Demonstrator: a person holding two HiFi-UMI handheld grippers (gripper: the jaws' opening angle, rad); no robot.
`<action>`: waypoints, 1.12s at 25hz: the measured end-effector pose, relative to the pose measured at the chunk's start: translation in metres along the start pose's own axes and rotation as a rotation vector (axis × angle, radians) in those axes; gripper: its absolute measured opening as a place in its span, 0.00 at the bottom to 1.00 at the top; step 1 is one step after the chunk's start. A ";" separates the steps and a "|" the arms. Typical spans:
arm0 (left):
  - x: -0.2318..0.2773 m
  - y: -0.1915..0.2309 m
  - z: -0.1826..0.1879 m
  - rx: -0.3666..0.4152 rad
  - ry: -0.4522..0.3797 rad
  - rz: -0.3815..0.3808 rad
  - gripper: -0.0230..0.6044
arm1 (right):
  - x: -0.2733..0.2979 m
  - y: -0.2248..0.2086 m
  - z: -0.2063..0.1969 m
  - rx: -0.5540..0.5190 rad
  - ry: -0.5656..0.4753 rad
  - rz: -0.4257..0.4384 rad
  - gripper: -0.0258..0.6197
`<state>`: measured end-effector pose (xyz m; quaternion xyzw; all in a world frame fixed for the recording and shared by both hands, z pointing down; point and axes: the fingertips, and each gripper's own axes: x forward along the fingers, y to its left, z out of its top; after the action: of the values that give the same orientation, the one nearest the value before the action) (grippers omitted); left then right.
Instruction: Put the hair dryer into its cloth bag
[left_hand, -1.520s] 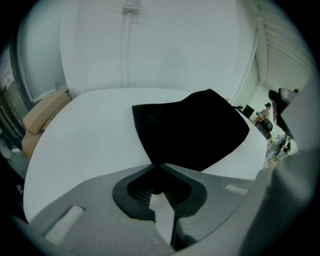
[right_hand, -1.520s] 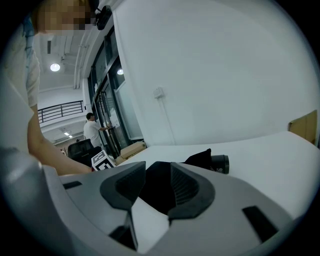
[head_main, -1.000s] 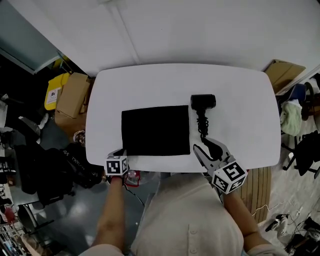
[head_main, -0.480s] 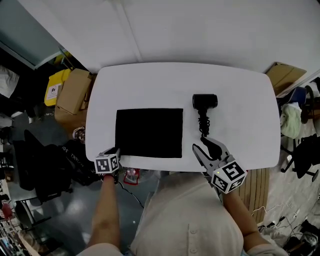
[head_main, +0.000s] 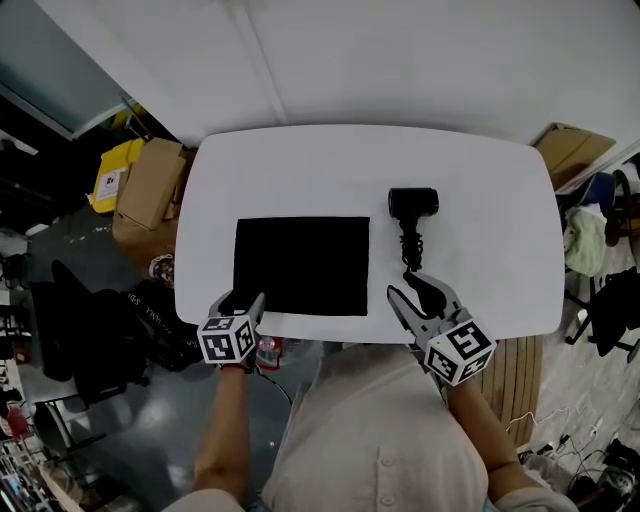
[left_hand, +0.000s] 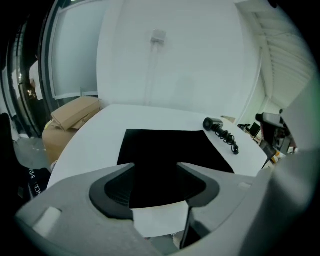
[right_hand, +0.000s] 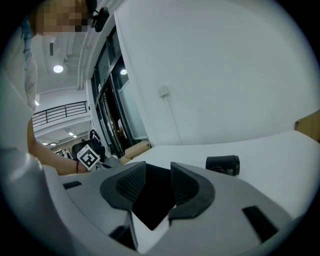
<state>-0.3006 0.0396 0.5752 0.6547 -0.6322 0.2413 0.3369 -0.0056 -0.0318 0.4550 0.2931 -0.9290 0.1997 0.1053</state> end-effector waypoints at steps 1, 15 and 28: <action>0.000 -0.012 0.006 0.012 -0.013 -0.021 0.43 | 0.000 0.000 0.000 0.001 0.000 -0.001 0.28; 0.029 -0.159 0.043 0.134 -0.049 -0.300 0.43 | -0.008 -0.013 -0.004 0.028 -0.015 -0.039 0.28; 0.049 -0.210 0.040 0.221 -0.009 -0.356 0.42 | -0.017 -0.025 -0.011 0.049 -0.018 -0.060 0.28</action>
<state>-0.0929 -0.0281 0.5565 0.7903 -0.4776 0.2428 0.2974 0.0233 -0.0371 0.4672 0.3250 -0.9156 0.2167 0.0957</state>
